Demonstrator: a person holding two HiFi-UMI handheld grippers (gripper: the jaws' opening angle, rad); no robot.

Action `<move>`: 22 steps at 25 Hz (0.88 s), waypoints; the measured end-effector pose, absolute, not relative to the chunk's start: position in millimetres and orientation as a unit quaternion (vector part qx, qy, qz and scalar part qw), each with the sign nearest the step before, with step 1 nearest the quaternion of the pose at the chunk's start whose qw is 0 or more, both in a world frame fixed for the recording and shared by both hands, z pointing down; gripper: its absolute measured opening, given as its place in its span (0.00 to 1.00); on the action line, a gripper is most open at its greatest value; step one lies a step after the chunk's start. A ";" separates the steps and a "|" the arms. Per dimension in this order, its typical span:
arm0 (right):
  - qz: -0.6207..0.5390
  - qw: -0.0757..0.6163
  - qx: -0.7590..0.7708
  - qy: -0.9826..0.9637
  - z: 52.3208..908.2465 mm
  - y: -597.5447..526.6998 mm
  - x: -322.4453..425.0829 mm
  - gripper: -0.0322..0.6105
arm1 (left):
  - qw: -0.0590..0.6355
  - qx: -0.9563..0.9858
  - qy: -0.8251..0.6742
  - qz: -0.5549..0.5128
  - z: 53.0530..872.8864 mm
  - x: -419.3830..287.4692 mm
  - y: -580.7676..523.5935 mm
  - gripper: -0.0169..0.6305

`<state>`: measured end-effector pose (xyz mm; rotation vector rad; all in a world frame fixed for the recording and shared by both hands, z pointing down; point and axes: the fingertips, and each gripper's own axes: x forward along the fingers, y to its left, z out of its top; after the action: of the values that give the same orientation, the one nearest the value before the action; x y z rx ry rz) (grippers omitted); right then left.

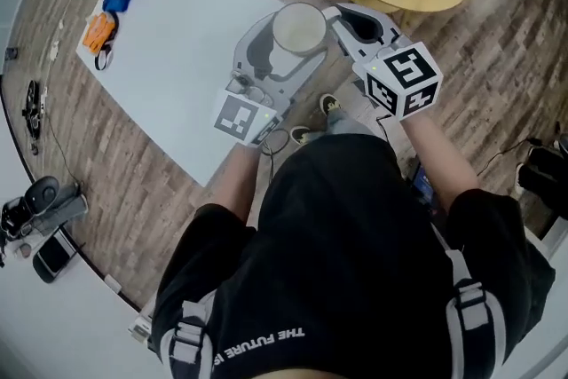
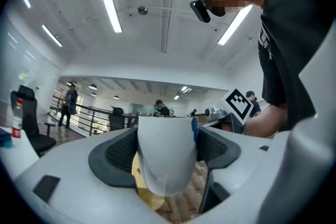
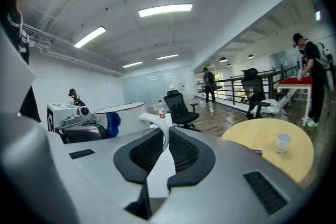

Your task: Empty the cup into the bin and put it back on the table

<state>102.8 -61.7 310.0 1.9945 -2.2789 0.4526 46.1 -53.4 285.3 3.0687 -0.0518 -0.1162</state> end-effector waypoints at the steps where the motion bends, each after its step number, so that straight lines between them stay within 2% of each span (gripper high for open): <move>1: 0.154 0.039 0.669 -0.726 314.8 -43.8 125.1 0.12 | 0.044 0.998 0.009 -0.035 289.8 68.2 -39.1 0.58; 8: 0.216 0.016 0.754 -0.621 357.4 48.4 230.1 0.12 | 0.104 0.985 0.133 0.019 327.6 176.7 34.6 0.58; 11: 0.269 0.009 0.755 -0.598 391.4 72.2 256.1 0.12 | 0.156 0.974 0.157 0.055 359.8 206.3 52.0 0.58; 16: 0.401 0.012 0.728 -0.556 476.3 99.0 271.0 0.12 | 0.281 0.930 0.184 0.152 443.5 231.6 68.6 0.58; 22: 0.488 0.008 0.699 -0.522 553.2 129.7 267.0 0.12 | 0.327 0.898 0.181 0.232 515.1 234.0 94.4 0.58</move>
<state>267.0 129.7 553.2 2.1859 -1.6326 1.5248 234.0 94.4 515.1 2.3511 0.4744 0.6079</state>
